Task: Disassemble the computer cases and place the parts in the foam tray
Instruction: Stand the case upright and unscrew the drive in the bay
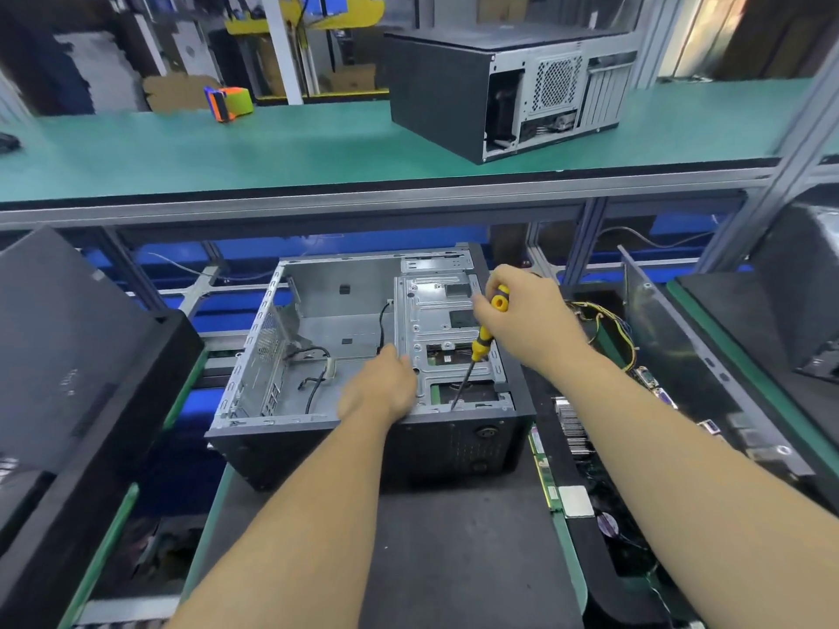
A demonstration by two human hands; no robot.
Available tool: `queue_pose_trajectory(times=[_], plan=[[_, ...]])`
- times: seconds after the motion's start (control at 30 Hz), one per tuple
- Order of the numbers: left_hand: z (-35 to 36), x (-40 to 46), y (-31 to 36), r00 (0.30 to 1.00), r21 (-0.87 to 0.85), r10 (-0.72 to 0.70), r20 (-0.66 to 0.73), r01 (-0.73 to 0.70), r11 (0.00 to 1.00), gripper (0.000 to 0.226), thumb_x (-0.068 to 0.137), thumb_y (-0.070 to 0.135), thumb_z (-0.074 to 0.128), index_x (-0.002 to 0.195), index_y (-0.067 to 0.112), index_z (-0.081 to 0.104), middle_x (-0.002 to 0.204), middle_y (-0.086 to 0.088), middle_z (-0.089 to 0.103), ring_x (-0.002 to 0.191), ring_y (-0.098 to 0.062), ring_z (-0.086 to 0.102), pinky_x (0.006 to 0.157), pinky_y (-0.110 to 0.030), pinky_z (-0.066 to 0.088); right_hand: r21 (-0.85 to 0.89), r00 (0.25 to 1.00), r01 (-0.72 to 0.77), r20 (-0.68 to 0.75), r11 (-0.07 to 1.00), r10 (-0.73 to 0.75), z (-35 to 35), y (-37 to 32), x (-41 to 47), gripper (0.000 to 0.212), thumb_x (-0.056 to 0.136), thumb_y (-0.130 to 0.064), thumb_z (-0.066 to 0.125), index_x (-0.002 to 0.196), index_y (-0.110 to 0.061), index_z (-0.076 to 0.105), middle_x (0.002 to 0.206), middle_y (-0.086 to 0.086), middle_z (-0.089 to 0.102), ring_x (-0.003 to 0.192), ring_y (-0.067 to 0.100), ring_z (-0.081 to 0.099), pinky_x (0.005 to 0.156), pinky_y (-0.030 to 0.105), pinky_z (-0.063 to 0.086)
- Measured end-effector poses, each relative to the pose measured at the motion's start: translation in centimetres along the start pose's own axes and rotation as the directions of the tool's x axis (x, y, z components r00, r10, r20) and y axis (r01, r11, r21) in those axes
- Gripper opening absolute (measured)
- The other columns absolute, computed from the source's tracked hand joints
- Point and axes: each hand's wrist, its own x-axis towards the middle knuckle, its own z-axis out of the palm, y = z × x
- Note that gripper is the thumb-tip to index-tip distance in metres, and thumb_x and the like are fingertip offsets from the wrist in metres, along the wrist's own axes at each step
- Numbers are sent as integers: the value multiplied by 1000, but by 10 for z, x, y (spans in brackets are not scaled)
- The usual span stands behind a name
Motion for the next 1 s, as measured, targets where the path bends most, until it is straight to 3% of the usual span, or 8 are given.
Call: queue_pose_trajectory(times=[0.13, 0.3, 0.53, 0.67, 1.0], plan=[[2, 1, -1, 1000, -5, -3, -2, 3, 1000, 39, 106, 34, 22, 127, 17, 50, 134, -11, 60, 116, -34, 57, 90, -43, 42, 35, 994, -6, -109, 999, 9, -2, 1, -1, 22, 95, -33, 60, 80, -22, 51, 62, -2, 54, 55, 15, 55, 50, 33, 48], [3, 2, -2, 1000, -9, 1, -18, -1, 1000, 36, 106, 34, 22, 125, 18, 50, 131, -10, 62, 105, -31, 54, 86, -41, 41, -3, 997, -4, -77, 1000, 4, -4, 1, -2, 21, 95, -30, 59, 81, -17, 52, 64, 2, 56, 62, 26, 59, 59, 44, 55], [2, 1, -2, 1000, 5, 8, -26, -8, 1000, 35, 107, 33, 23, 123, 17, 49, 130, -11, 62, 102, -30, 53, 85, -41, 41, -8, 997, -52, -64, 999, 52, 1, 6, -5, 20, 94, -33, 58, 79, -22, 50, 65, -1, 56, 62, 24, 59, 60, 44, 56], [2, 0, -1, 1000, -1, 11, -22, -11, 1000, 36, 107, 33, 22, 125, 17, 49, 130, -11, 62, 111, -33, 57, 88, -42, 43, 1, 994, -67, -90, 998, 67, 1, 6, -3, 24, 94, -33, 60, 75, -26, 47, 62, -5, 54, 56, 16, 54, 55, 40, 54], [1, 0, -1, 1000, -6, 13, -12, -13, 1000, 35, 107, 33, 22, 126, 18, 49, 130, -10, 62, 110, -33, 57, 93, -44, 46, -7, 998, -47, -49, 999, 46, 0, 0, -5, 19, 95, -28, 59, 82, -16, 52, 67, 4, 56, 64, 29, 59, 60, 47, 56]])
